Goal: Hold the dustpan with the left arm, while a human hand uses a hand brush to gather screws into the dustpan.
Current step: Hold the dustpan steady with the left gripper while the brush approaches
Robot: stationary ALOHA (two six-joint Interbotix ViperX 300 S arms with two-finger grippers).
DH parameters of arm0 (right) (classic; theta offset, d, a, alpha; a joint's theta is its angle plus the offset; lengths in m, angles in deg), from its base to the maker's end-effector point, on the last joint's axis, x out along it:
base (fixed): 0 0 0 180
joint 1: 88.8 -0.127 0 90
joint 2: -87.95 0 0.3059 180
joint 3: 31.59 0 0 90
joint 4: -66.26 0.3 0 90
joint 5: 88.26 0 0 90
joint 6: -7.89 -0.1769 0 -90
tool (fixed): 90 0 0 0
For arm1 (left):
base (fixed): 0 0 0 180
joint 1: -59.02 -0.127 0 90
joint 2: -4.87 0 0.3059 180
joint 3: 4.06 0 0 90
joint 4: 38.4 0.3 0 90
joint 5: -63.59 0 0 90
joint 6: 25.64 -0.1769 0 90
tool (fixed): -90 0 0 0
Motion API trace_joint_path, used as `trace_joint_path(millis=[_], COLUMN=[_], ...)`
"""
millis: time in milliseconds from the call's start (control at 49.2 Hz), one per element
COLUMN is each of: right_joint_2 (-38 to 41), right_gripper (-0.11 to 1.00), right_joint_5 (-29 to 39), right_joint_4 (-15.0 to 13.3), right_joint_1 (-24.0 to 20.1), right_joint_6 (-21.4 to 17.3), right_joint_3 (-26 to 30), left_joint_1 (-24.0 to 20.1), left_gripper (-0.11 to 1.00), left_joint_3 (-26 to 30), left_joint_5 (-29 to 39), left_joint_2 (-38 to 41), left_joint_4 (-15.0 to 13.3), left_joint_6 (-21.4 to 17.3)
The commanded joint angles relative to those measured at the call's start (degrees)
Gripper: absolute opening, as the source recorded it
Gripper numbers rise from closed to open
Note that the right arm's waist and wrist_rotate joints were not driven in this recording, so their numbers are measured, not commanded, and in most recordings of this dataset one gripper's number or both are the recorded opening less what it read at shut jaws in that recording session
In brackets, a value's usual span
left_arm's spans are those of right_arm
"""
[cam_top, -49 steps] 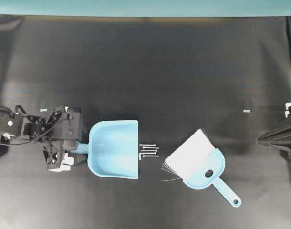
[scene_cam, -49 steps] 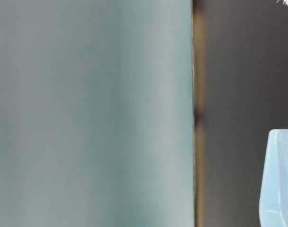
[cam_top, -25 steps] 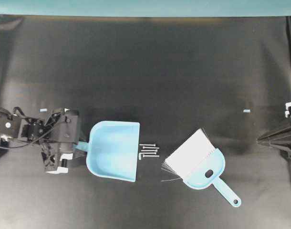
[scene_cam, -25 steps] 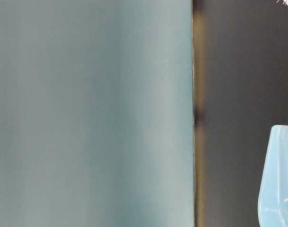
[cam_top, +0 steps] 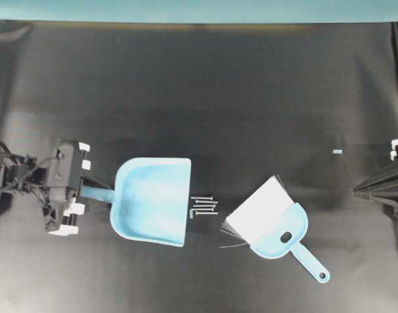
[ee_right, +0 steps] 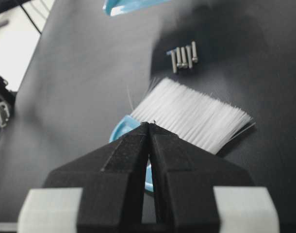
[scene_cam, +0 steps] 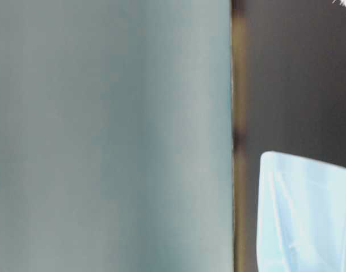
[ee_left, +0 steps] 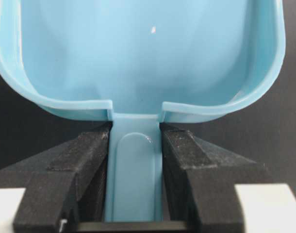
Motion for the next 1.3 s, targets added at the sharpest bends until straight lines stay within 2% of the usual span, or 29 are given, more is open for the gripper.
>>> trace_joint_path(millis=[0,122,427,814,1282], right_joint_2=[0.18,0.18,0.18,0.18,0.18], right_gripper=[0.00,0.00,0.00,0.00,0.00], right_joint_5=[-0.26,-0.26,-0.26,-0.26,-0.18], right_joint_4=[0.00,0.00,0.00,0.00,0.00], right_joint_1=[0.00,0.00,0.00,0.00,0.00], right_joint_6=[0.00,0.00,0.00,0.00,0.00], right_joint_3=[0.18,0.18,0.18,0.18,0.18], left_joint_1=[-0.18,-0.18,-1.14,-2.11,-2.20], left_gripper=[0.30,0.30,0.30,0.30,0.30], left_joint_3=[2.02,3.69,5.45,5.01,6.06], left_joint_5=[3.25,7.82,14.24,12.66,12.39], left_joint_2=[-1.05,-0.70,2.20,2.55,8.00], left_joint_4=[0.18,0.18,0.18,0.18,0.18], left_joint_6=[-0.09,0.00,0.53,0.00,0.53])
